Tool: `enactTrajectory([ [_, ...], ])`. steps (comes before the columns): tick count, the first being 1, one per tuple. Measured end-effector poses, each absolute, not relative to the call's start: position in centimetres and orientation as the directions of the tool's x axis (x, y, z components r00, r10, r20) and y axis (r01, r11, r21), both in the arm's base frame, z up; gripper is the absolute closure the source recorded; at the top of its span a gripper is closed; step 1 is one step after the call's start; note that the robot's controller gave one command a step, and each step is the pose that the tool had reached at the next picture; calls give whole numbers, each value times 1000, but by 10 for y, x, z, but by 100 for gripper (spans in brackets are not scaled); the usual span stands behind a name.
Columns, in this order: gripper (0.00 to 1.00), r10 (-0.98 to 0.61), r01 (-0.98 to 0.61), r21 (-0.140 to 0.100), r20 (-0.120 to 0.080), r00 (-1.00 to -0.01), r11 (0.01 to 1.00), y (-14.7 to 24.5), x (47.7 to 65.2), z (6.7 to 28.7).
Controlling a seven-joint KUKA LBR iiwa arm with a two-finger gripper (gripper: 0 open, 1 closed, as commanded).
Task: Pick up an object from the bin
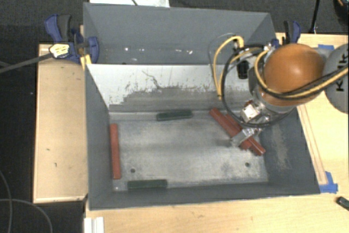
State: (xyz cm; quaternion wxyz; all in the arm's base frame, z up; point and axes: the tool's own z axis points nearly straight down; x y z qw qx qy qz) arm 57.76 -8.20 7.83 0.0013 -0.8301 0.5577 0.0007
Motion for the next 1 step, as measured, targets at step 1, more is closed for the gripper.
enactTrajectory([
  [1,100,-893,-893,-4,4,450,-450,-120,532,222],
])
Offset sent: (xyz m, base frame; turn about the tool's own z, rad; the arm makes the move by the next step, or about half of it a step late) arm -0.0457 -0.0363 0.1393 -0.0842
